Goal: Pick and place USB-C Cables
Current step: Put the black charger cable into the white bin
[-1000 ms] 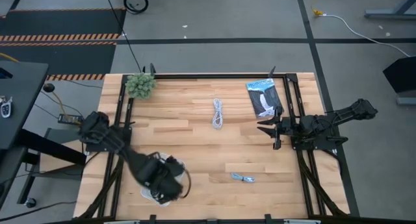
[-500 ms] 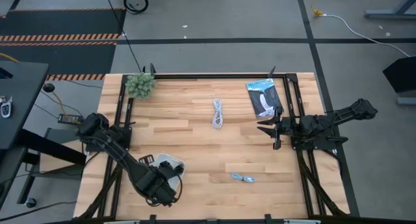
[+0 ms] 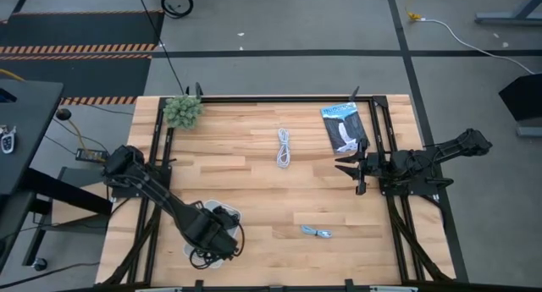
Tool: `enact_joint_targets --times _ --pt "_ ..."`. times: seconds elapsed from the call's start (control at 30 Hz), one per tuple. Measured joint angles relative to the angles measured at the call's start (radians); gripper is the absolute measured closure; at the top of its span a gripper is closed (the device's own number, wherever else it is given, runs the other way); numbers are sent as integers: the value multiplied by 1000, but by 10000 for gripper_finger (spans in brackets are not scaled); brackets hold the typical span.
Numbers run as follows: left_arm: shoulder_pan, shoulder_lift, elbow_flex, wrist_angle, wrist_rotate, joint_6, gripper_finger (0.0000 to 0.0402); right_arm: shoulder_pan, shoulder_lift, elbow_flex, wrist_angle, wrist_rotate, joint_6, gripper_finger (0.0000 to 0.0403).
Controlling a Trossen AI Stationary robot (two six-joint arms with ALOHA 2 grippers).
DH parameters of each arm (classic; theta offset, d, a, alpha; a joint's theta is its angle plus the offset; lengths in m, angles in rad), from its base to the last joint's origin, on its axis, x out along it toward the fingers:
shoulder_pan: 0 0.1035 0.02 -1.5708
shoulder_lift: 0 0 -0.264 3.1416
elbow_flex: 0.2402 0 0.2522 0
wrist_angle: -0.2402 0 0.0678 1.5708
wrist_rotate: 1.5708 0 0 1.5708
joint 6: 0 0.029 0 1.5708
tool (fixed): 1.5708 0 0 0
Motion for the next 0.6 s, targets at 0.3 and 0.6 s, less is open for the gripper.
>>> enact_joint_targets --times 0.3,0.6 --pt "2 0 -103 76 27 23 213 0 0 0 0 0 0 306" --pt "5 1 -103 123 45 24 298 0 0 0 0 0 0 306"
